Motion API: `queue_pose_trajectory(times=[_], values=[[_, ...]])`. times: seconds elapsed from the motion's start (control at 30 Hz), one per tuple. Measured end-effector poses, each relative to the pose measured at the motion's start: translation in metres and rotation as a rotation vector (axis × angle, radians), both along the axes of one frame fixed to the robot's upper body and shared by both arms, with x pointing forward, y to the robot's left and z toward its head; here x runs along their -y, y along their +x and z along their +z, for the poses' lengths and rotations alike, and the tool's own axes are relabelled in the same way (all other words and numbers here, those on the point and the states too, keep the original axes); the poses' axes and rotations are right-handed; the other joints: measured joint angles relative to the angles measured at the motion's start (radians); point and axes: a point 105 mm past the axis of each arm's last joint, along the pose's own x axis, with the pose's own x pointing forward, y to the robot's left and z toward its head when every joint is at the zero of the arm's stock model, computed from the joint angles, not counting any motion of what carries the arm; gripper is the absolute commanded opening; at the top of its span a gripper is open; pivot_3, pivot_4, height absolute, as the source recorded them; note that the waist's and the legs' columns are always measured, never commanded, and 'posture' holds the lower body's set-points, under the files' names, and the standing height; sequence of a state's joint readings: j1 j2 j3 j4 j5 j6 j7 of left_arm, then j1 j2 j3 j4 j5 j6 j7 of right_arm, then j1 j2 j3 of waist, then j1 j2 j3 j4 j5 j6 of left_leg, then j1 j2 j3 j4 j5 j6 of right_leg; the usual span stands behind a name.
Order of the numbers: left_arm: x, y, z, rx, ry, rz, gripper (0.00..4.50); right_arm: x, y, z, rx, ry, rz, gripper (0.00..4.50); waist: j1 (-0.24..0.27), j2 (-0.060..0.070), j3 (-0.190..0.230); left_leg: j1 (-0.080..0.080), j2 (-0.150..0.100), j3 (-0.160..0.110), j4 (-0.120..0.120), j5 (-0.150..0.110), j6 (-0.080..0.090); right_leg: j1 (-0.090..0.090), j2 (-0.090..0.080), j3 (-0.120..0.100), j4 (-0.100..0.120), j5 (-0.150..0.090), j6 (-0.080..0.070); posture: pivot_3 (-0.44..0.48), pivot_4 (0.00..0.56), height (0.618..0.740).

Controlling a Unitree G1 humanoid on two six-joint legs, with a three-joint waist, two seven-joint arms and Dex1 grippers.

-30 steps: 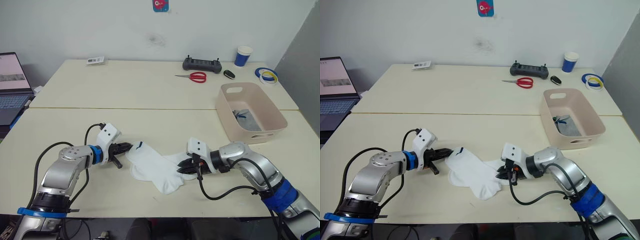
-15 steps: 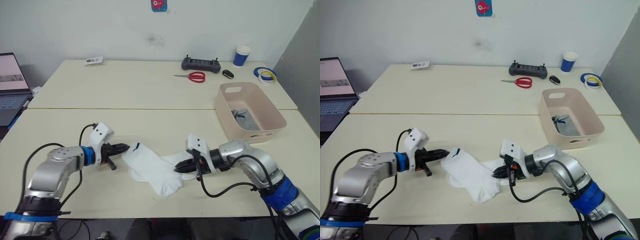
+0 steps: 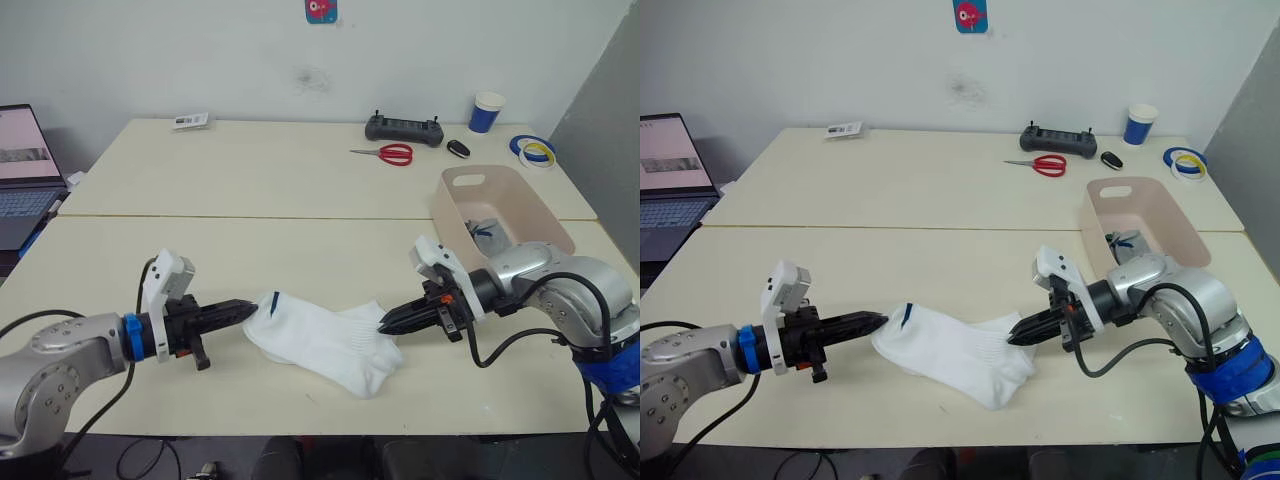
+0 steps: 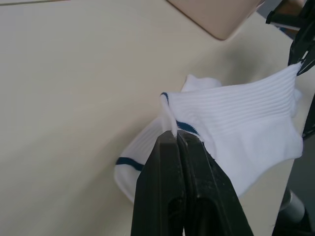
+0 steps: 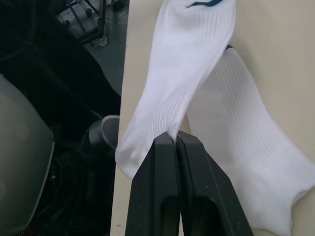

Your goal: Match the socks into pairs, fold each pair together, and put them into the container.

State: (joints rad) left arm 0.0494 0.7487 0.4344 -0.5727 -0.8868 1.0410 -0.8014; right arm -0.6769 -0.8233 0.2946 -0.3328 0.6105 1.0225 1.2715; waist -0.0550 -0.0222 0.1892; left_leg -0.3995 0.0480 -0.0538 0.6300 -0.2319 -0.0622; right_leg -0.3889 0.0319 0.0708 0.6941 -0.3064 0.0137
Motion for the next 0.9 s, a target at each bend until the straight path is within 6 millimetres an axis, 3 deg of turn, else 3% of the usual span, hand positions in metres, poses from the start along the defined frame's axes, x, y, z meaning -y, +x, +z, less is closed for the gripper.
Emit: queue_pose_trajectory(times=[0.2, 0.47, 0.63, 0.9], values=[[0.008, -0.002, -0.019, 0.003, -0.042, 0.137, 0.0, 0.007, 0.027, -0.008, 0.075, -0.078, 0.021, 0.03, -0.001, 0.0, 0.0, 0.001, -0.001, 0.002, 0.001, 0.0, 0.0, 0.001, 0.0, 0.0, 0.001, 0.001, -0.001, 0.0, 0.15, 0.74], [0.01, -0.011, -0.042, -0.034, -0.03, 0.208, 0.0, -0.002, 0.064, -0.028, 0.105, -0.141, 0.051, 0.03, -0.001, 0.0, 0.0, 0.001, 0.0, 0.002, 0.0, 0.0, 0.0, 0.0, 0.0, 0.001, 0.0, 0.0, -0.001, 0.0, 0.15, 0.74], [0.011, -0.012, -0.046, -0.026, -0.017, 0.215, 0.0, -0.009, 0.075, -0.046, 0.099, -0.16, 0.044, 0.03, -0.001, 0.0, 0.0, 0.001, -0.001, 0.002, 0.0, 0.0, 0.0, 0.0, 0.0, 0.001, 0.0, 0.0, -0.001, 0.0, 0.15, 0.74], [0.008, -0.011, -0.046, -0.009, -0.011, 0.23, 0.0, -0.011, 0.082, -0.049, 0.136, -0.189, 0.049, 0.03, -0.001, 0.0, 0.0, 0.001, -0.001, 0.002, 0.0, 0.0, 0.0, 0.0, 0.0, 0.001, 0.001, 0.0, -0.001, 0.0, 0.15, 0.74]])
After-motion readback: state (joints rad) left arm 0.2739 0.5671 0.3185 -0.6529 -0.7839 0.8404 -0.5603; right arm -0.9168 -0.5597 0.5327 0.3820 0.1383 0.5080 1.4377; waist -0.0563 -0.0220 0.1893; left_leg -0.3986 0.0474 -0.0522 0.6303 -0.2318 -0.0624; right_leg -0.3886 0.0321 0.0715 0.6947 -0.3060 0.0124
